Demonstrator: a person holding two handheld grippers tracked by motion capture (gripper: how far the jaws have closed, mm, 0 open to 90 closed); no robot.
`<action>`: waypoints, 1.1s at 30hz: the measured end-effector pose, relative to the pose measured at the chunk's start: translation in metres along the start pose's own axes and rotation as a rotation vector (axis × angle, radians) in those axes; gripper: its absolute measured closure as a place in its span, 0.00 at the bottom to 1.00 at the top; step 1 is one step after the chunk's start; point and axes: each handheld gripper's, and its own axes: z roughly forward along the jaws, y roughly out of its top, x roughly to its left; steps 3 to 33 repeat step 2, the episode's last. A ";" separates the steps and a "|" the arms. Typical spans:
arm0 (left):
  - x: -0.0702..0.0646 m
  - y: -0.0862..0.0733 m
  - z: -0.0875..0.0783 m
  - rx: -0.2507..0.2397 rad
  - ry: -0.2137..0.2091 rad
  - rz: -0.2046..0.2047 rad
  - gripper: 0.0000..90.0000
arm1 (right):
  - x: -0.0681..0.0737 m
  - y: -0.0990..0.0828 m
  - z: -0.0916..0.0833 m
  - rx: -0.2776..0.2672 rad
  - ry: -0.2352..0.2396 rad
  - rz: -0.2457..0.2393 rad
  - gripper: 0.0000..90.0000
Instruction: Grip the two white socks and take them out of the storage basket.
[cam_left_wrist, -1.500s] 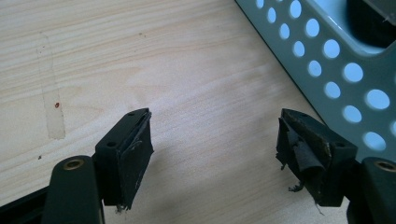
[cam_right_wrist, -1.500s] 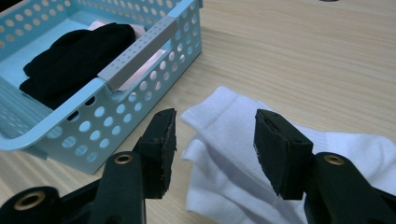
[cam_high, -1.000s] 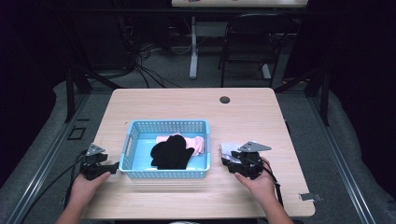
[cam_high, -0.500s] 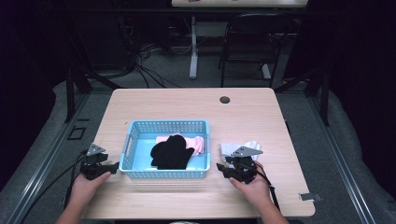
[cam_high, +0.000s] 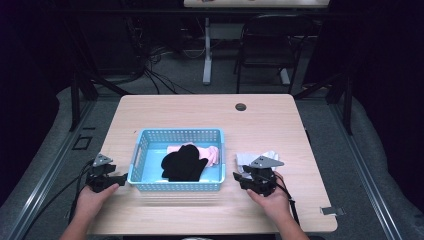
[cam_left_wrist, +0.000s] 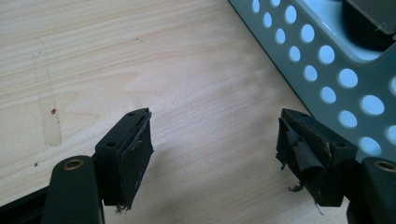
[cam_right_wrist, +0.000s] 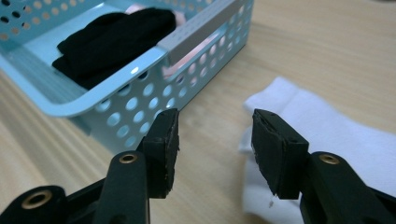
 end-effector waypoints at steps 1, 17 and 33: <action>0.000 0.000 0.000 0.000 0.000 0.000 0.29 | -0.002 0.002 -0.003 -0.017 -0.023 -0.006 0.56; 0.000 0.000 0.000 -0.002 0.000 -0.001 0.29 | -0.005 0.003 -0.006 -0.041 -0.049 -0.002 0.53; 0.000 0.000 0.000 -0.002 0.000 -0.001 0.29 | -0.005 0.003 -0.006 -0.041 -0.049 -0.002 0.53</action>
